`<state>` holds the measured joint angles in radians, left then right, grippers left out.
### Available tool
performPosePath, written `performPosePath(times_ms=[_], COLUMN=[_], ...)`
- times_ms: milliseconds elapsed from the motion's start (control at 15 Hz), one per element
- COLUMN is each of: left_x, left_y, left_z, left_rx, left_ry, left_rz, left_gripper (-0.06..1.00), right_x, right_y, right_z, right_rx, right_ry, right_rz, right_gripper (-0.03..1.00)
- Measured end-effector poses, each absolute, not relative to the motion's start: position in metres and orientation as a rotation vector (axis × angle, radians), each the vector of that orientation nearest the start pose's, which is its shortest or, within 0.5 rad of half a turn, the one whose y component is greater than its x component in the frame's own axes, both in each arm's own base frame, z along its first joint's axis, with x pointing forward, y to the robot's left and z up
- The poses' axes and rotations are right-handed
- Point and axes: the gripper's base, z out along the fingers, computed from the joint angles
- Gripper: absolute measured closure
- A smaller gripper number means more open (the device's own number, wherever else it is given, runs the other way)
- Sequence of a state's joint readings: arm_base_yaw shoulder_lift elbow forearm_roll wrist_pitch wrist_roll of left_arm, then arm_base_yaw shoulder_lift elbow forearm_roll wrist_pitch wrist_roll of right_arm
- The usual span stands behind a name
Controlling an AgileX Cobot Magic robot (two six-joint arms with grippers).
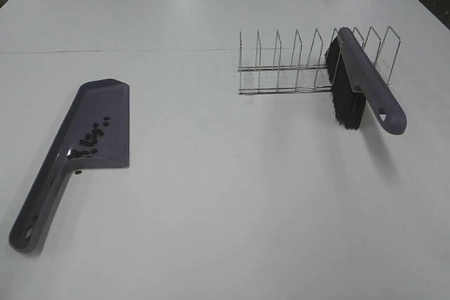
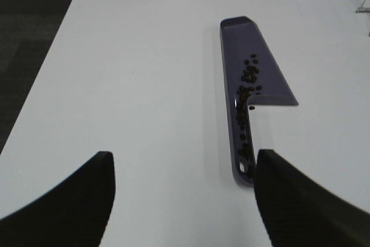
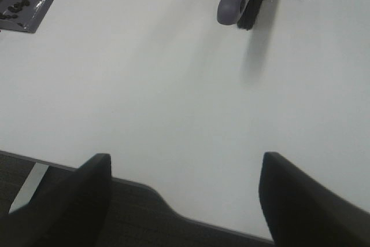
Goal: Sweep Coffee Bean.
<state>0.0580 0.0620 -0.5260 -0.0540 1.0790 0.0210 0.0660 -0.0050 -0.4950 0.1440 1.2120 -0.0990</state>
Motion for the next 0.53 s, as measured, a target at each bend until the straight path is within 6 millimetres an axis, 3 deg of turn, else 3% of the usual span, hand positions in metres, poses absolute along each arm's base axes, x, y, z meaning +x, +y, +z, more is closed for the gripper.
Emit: performPosePath(times_ms=[133, 533], left_x=[-0.0086, -0.0086], left_y=[-0.0057, -0.0064], left_z=[0.2822, 0.2812], left_rx=[-0.035, -0.046], left_ry=[2.035, 2.034], left_rz=[-0.029, -0.047], left_gripper=[0.32, 0.32], right_x=[-0.0071, -0.0048], right_y=[0.0115, 0.0114], right_z=[0.2623, 0.2618], right_rx=[-0.196, -0.193], right_ry=[2.141, 2.123], right_rz=[0.152, 0.15], right_gripper=[0.33, 0.33])
